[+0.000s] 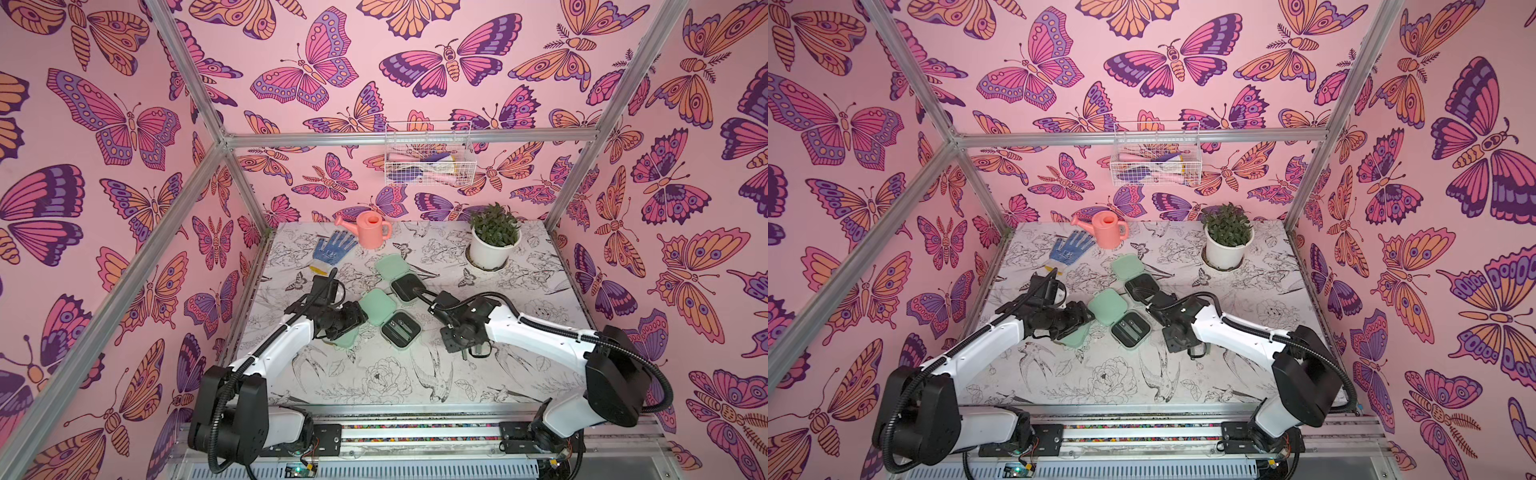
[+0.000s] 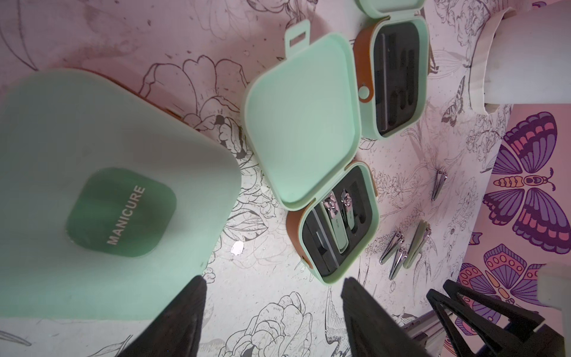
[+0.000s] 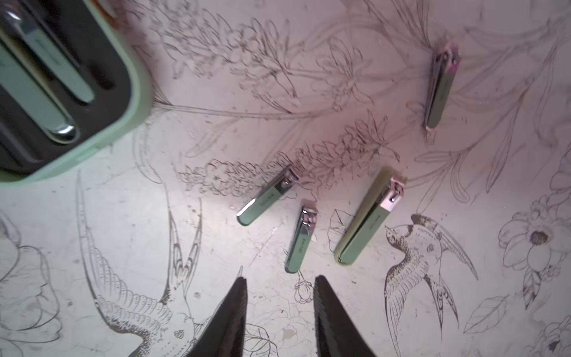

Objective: Organize nail clipper sets
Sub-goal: Pick up the nail clipper from the center of the board.

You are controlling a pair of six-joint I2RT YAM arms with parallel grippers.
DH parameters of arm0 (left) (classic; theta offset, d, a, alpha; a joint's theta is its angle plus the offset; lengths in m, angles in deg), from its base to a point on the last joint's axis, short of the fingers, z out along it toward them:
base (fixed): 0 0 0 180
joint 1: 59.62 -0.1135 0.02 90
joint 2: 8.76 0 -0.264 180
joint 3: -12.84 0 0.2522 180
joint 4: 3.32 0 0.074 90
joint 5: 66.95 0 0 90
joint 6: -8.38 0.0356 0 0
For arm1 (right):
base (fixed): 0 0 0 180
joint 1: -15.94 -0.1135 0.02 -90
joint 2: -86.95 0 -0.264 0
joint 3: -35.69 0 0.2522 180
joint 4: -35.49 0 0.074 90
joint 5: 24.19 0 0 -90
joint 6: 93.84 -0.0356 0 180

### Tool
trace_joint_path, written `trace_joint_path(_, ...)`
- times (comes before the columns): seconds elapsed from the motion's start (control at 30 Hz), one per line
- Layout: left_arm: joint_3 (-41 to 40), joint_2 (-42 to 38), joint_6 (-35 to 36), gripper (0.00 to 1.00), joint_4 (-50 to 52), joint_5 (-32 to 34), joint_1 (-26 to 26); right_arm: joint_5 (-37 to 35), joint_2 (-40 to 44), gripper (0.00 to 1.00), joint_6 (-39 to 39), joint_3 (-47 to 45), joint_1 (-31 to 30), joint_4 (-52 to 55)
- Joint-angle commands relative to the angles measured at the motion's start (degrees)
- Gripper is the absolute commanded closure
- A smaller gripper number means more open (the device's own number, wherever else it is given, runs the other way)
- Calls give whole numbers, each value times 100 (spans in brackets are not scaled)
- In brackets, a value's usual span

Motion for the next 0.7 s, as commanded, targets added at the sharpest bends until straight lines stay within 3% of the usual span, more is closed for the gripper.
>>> trace_joint_path(0.0,67,54,9,28,88,-69,90,27,257,61,-548,-151,184,-300)
trace_joint_path(0.23,119,141,-4,29,89,29,217,-43,113,60,-878,-79,508,-502)
trace_joint_path(0.47,103,120,-43,29,81,19,268,597,-181,56,501,277,2039,-575)
trace_joint_path(0.67,67,135,-128,29,36,67,295,751,-853,53,1279,550,2598,-804)
